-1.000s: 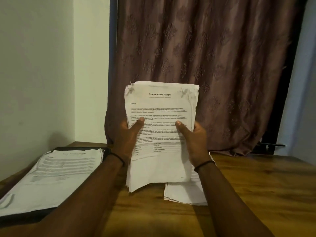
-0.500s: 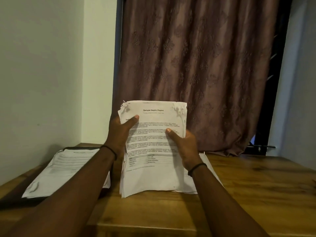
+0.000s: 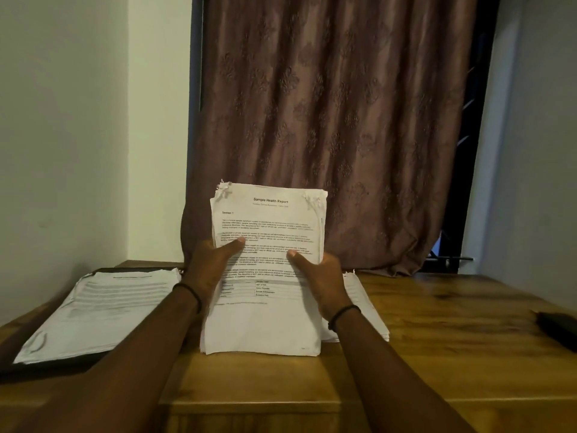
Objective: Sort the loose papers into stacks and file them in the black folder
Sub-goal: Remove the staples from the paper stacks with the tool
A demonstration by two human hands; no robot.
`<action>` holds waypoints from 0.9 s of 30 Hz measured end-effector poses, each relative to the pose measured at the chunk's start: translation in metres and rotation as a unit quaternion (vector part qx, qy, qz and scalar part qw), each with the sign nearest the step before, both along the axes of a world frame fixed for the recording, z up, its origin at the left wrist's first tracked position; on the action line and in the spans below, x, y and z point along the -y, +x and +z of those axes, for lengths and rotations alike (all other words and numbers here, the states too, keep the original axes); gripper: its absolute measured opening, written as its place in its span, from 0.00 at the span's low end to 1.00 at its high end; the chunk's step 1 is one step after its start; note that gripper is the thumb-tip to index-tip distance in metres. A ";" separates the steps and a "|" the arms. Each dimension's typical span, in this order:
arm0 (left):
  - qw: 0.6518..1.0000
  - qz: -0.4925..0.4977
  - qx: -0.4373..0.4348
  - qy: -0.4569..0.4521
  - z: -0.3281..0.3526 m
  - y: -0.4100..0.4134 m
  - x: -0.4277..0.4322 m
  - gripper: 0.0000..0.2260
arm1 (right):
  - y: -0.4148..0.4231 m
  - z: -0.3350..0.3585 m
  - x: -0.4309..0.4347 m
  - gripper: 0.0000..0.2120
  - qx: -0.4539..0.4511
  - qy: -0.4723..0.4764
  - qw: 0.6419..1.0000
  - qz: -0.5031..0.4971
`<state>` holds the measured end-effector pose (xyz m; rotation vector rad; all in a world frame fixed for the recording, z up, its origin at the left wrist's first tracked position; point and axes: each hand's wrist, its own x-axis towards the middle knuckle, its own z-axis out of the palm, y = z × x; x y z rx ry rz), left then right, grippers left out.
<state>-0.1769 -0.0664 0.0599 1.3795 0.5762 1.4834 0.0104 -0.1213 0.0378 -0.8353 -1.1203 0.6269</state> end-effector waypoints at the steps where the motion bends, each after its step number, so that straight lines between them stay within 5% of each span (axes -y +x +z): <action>1: 1.000 0.004 -0.010 -0.004 -0.001 0.001 -0.001 0.06 | 0.003 0.000 -0.002 0.16 0.002 0.001 1.000 0.004; 4: 0.999 0.029 -0.046 -0.004 -0.004 0.003 -0.008 0.04 | 0.013 -0.002 -0.011 0.12 0.049 0.002 0.998 -0.048; 6: 0.997 0.041 -0.064 -0.013 -0.004 0.005 -0.010 0.03 | 0.028 -0.008 -0.017 0.15 0.102 -0.041 0.970 -0.218; 9: 0.996 0.050 -0.078 -0.019 -0.005 0.008 -0.015 0.04 | 0.068 -0.026 -0.013 0.17 0.227 -0.188 0.831 -0.473; 11: 0.995 0.053 -0.081 -0.019 -0.005 0.010 -0.019 0.04 | 0.095 -0.043 -0.008 0.25 0.321 -0.348 0.726 -0.498; 12: 0.995 0.054 -0.081 -0.022 -0.005 0.011 -0.022 0.04 | 0.105 -0.049 -0.005 0.30 0.327 -0.412 0.703 -0.478; 17: 0.996 0.041 -0.069 -0.047 -0.014 0.020 -0.031 0.03 | 0.128 -0.067 0.002 0.30 0.298 -0.473 0.743 -0.368; 27: 0.996 0.026 -0.043 -0.079 -0.021 0.023 -0.039 0.06 | 0.103 -0.073 -0.025 0.14 0.260 -0.364 0.849 -0.281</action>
